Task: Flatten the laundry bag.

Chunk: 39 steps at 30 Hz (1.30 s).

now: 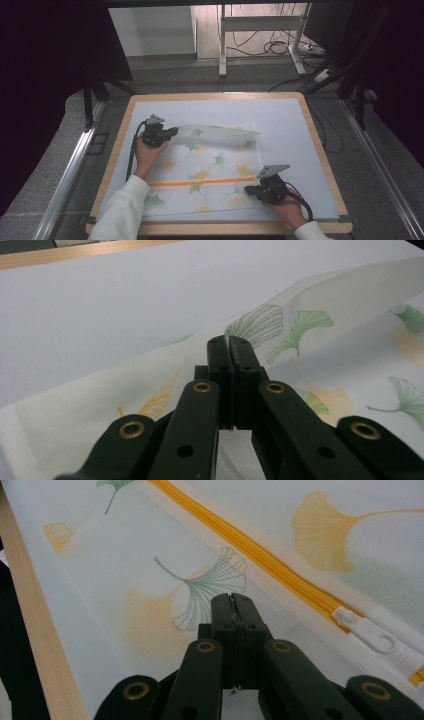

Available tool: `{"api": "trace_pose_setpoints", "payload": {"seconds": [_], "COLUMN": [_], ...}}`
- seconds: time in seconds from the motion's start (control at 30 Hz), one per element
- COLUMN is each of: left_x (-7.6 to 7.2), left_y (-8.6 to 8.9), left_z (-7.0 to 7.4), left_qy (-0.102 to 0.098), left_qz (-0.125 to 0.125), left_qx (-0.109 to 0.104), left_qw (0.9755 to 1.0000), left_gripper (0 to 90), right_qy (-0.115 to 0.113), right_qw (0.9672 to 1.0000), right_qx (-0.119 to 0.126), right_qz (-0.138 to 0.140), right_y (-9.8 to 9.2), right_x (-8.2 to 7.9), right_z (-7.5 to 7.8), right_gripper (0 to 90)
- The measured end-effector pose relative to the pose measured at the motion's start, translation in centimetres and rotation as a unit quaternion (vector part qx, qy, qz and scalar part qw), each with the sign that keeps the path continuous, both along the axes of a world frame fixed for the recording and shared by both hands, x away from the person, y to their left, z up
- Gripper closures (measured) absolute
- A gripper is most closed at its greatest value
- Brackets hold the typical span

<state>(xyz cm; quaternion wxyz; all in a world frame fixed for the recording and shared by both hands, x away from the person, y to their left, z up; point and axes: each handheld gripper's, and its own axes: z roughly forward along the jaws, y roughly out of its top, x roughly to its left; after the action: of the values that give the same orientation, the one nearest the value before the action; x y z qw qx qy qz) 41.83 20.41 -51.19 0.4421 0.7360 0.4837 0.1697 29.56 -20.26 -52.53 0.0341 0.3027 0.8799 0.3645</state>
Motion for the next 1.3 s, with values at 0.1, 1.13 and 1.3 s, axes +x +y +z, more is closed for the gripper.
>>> {"api": "trace_pose_setpoints", "payload": {"seconds": [0.1,1.13,1.3], "left_x": [0.2,3.6,5.6], "left_y": [0.4,2.9,3.0], "left_z": [-0.1,1.3,2.7], "left_qy": [-0.001,-0.008,-0.013], "left_qz": [0.006,0.016,0.015], "left_qx": [-0.005,-0.005,0.023], "left_qw": [1.0000,0.9998,0.9995], "left_gripper": [89.9,89.3,88.0], "right_qy": [-0.001,0.001,0.007], "right_qw": [1.0000,1.0000,0.9999], "right_qx": [0.001,0.002,0.008], "right_qz": [0.001,0.000,-0.001], "right_y": [0.0,0.0,-0.2], "right_x": [0.0,0.1,0.2], "right_z": [0.0,0.0,-0.1], "right_gripper": [88.8,88.8,88.9]}}
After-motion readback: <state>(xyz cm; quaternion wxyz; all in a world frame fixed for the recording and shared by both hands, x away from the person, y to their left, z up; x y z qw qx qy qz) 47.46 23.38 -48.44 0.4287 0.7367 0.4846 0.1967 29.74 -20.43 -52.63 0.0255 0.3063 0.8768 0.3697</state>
